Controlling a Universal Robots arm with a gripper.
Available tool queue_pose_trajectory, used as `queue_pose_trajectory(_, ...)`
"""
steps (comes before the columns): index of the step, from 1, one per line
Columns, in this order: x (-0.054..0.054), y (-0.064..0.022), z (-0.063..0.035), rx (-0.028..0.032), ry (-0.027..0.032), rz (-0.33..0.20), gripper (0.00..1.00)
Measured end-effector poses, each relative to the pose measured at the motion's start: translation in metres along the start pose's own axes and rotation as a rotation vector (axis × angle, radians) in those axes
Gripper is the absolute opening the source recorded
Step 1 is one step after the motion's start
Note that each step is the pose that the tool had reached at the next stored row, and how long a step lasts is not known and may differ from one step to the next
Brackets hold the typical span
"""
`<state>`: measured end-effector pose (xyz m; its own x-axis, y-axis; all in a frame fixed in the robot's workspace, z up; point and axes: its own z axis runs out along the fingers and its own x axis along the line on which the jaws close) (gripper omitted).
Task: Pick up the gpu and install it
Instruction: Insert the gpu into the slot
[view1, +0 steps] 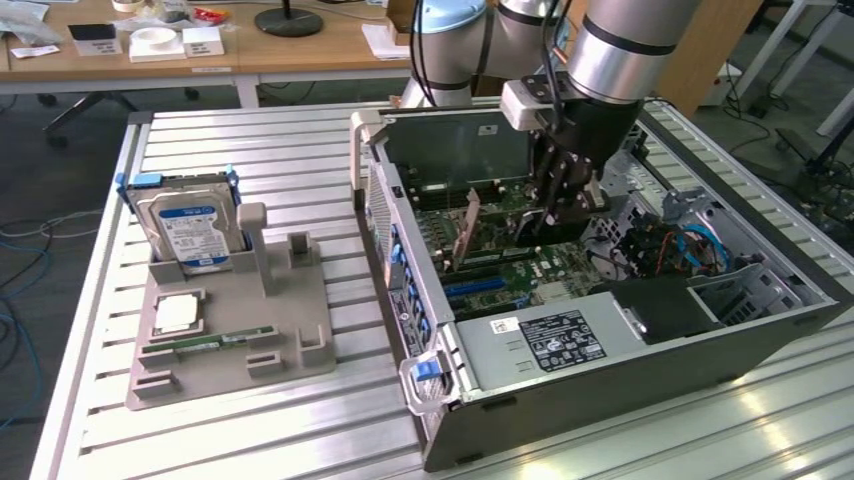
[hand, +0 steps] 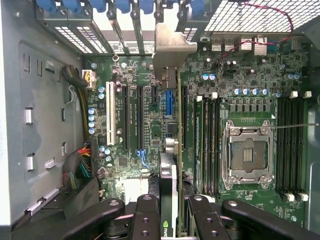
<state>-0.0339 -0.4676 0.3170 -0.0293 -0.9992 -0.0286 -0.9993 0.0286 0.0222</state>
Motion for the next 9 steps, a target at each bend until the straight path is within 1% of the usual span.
queue_pose_trajectory(4,0.0,0.0,0.0,0.0,-0.0001,0.0,0.27)
queue_pose_trajectory(9,0.0001,0.0025,0.0018,0.0001,0.0,0.0,0.27)
